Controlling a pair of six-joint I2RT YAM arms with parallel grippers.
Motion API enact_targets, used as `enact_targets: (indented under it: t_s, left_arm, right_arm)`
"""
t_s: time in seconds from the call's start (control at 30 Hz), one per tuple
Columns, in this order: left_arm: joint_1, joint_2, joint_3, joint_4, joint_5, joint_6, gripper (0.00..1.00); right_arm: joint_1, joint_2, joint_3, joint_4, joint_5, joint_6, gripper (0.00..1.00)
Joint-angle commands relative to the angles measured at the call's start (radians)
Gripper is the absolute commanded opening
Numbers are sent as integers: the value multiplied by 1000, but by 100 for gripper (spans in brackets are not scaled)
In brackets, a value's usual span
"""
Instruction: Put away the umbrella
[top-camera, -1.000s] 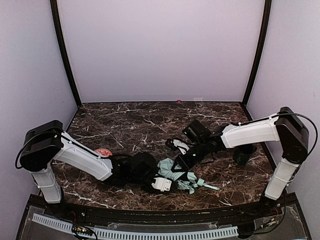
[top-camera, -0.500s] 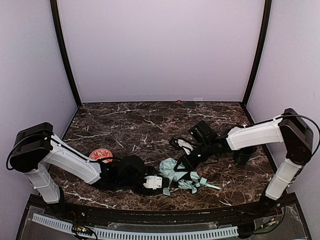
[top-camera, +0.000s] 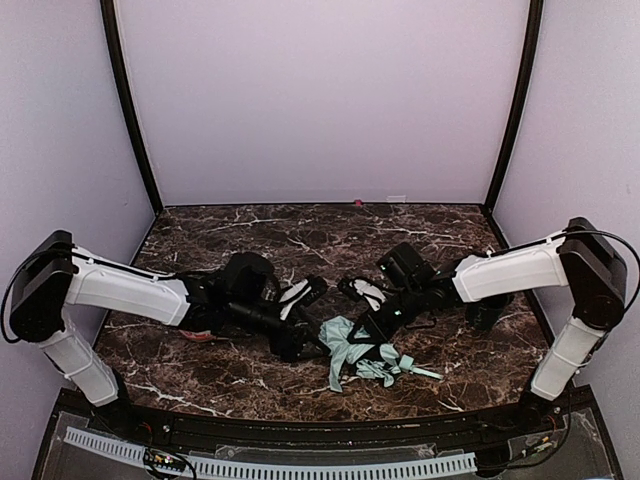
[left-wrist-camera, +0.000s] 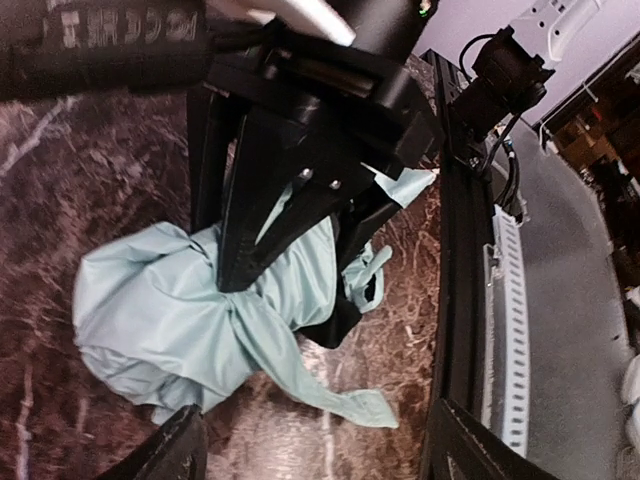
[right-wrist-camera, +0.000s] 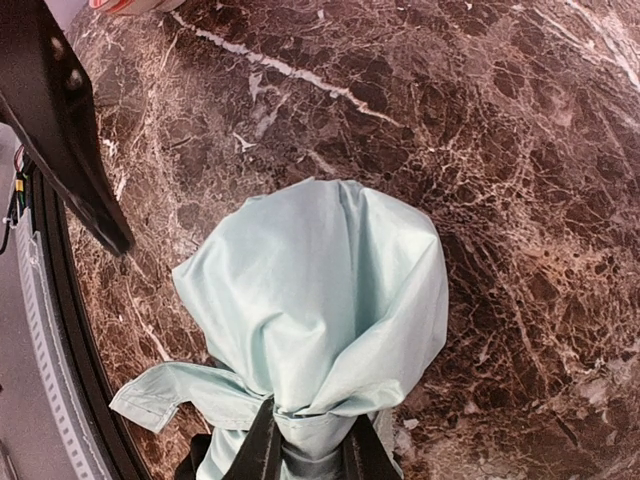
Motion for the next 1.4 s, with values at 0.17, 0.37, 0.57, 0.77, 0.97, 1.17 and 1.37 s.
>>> enact_targets:
  t_s: [0.17, 0.37, 0.57, 0.77, 0.97, 1.17, 1.37]
  left_arm:
    - [-57, 230, 227, -369, 70, -94, 85]
    - [-58, 307, 253, -351, 107, -85, 67]
    - [-51, 322, 226, -289, 165, -102, 2]
    - [-19, 258, 111, -184, 171, -150, 0]
    - [-14, 292, 131, -220, 184, -126, 0]
    - [1, 320, 129, -253, 178, -112, 0]
    - [1, 337, 152, -277, 171, -96, 0]
  right_arm:
    - [18, -10, -7, 44, 137, 31, 0]
    - [18, -6, -7, 69, 159, 50, 0]
    - [18, 0, -2, 86, 177, 68, 0]
    - [29, -39, -38, 109, 206, 80, 28]
    - [55, -57, -71, 141, 211, 18, 39]
    - [75, -137, -64, 153, 189, -52, 60]
    - [107, -185, -17, 85, 282, -100, 62]
